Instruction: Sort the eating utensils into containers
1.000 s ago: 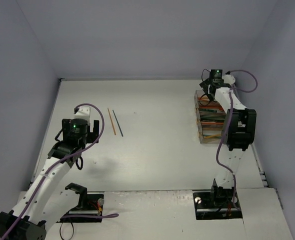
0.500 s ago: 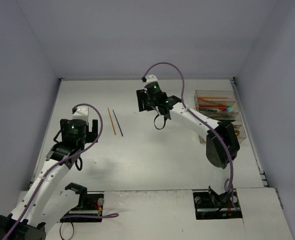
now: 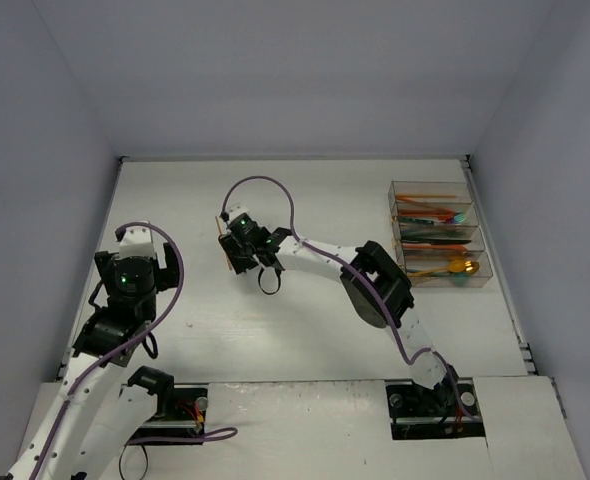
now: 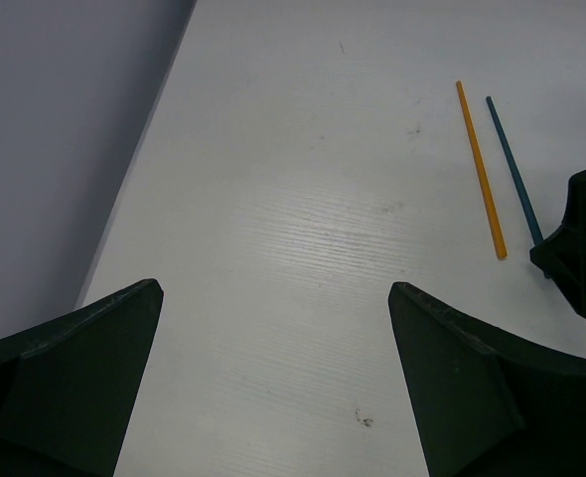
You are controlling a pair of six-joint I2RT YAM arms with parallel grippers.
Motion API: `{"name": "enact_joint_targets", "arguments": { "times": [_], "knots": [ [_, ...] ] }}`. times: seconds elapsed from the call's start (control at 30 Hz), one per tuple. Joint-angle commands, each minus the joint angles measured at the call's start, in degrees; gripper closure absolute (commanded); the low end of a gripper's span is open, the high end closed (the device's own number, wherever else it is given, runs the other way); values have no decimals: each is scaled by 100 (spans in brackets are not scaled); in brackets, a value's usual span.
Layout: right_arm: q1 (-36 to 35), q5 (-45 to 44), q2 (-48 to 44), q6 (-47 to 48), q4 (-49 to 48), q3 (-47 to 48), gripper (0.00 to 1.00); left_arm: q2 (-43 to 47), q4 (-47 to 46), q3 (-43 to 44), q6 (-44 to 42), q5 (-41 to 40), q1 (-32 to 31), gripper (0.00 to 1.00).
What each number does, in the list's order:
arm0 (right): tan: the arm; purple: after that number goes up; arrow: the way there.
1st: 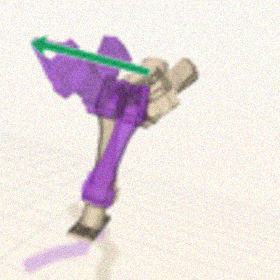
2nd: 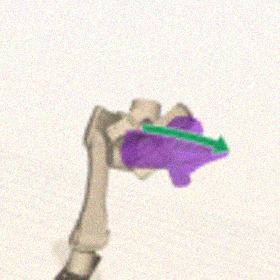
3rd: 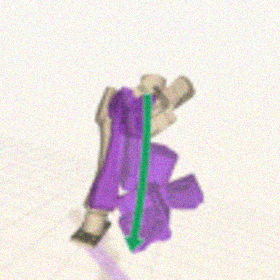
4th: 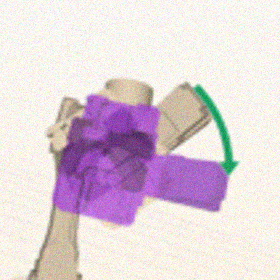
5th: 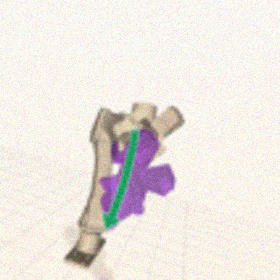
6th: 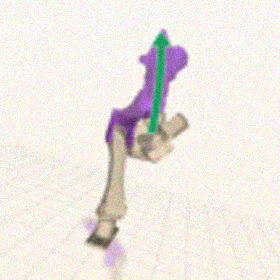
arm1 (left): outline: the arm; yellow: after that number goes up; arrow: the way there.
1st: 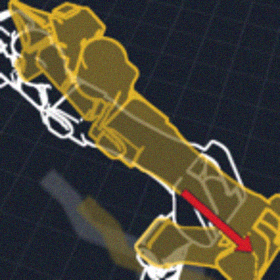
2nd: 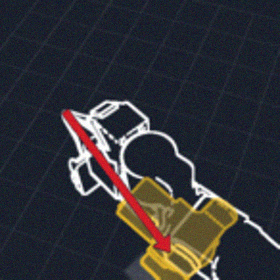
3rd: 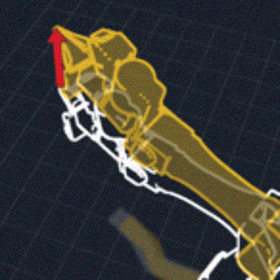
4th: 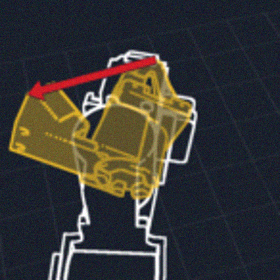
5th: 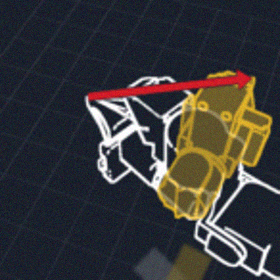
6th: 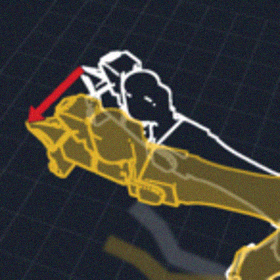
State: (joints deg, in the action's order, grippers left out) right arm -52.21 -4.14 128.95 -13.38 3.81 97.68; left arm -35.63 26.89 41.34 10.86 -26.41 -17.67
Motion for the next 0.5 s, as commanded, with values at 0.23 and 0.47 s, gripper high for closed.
{"name": "enact_joint_targets", "arguments": {
  "times": [0.23,0.47],
  "knots": [
    [-44,-588,484,-121,-320,980,53,-190,-192,102,118,-147,-52,3],
    [-52,-732,796,-172,-499,1153,61,-220,-193,106,106,-128,-61,3]
  ]
}}
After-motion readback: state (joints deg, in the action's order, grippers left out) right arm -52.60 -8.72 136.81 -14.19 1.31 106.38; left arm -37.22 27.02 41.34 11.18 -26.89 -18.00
